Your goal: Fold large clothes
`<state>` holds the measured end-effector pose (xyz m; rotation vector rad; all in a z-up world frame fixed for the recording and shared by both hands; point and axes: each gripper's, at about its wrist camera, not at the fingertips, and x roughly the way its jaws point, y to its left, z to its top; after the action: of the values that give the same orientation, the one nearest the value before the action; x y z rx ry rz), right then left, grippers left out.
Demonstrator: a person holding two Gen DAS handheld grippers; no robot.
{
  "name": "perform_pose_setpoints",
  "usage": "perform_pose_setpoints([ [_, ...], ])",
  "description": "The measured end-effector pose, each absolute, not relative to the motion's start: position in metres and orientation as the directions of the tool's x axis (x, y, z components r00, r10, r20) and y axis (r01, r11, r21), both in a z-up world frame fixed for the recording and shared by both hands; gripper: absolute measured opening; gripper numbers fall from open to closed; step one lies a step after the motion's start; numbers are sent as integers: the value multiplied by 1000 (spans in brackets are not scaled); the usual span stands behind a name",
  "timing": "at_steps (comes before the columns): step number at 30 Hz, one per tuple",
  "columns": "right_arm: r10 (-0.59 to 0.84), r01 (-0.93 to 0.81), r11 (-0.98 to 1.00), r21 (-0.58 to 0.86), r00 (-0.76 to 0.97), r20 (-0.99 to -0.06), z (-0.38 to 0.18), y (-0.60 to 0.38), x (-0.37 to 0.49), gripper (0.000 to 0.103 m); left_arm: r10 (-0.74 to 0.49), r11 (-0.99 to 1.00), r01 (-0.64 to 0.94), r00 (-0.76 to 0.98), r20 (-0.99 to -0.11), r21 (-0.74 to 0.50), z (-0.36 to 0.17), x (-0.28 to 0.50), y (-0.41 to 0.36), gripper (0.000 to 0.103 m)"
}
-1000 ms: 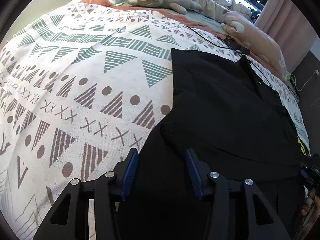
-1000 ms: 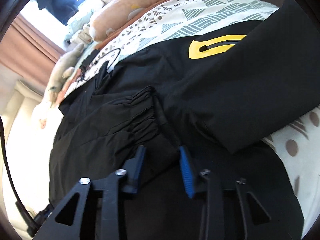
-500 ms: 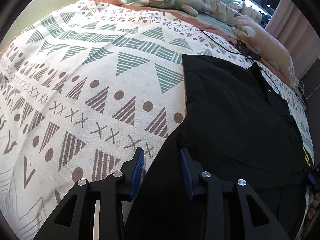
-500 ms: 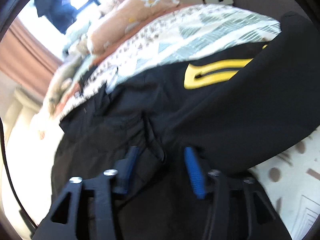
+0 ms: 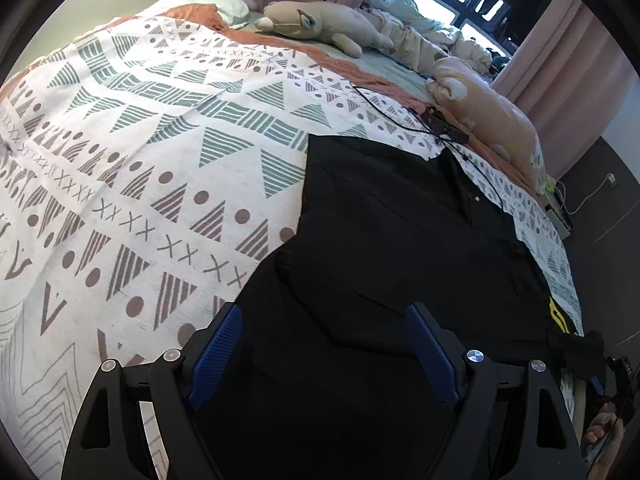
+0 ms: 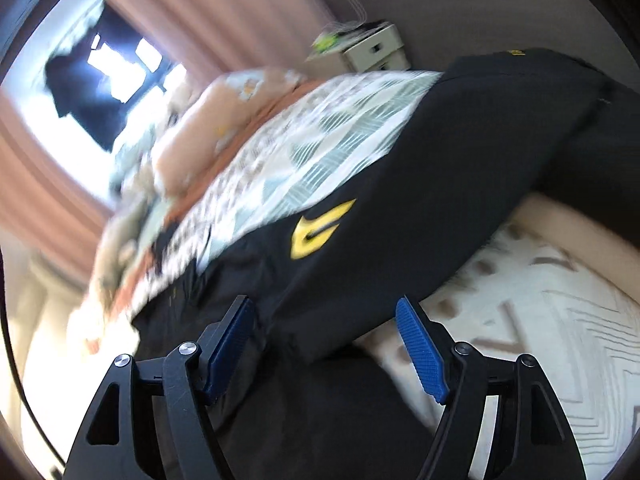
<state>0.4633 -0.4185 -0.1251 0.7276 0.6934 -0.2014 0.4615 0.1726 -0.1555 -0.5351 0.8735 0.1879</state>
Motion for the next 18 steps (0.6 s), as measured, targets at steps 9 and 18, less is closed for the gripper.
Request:
perform_pose_setpoints([
  [9,8,465,630,622,797,-603,-139,-479,442,65,-77,878,-306,669,-739,-368,-134,450,138,84],
  [18,14,469,602,646,802,-597,-164,-498,457,56,-41,906,-304,629,-776,-294,-150,459,129,84],
])
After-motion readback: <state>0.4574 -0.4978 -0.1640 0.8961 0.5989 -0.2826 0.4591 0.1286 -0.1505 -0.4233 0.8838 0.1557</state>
